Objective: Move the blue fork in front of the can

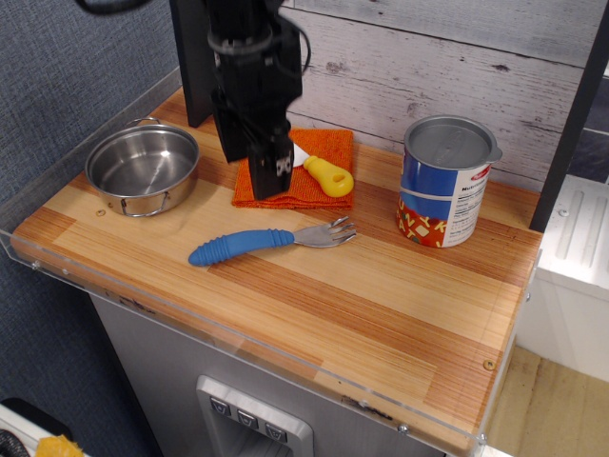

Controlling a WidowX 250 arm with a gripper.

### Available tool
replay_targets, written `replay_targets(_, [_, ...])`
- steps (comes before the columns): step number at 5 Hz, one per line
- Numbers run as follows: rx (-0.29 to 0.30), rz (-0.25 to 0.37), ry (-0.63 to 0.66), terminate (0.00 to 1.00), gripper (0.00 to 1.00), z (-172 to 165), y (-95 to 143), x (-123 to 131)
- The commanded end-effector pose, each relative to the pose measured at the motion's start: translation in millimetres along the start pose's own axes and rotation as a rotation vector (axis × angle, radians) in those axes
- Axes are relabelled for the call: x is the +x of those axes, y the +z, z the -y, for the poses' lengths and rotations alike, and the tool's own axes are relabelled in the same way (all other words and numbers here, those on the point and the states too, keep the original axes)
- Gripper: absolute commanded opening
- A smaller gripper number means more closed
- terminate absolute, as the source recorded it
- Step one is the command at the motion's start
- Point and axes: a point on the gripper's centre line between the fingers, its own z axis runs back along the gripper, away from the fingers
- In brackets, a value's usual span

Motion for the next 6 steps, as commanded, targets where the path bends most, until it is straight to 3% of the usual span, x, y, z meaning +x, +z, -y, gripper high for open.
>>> replay_targets(1, [0.032, 0.001, -0.187, 0.00, 1.00, 8, -20, -13])
replay_targets(3, [0.112, -0.018, -0.200, 0.00, 1.00, 8, -40, -18])
replay_targets(5, [0.093, -0.059, -0.169, 0.00, 1.00, 5, -52, -19])
replay_targets(6, [0.091, -0.057, -0.176, 0.00, 0.00, 6, -50, -19])
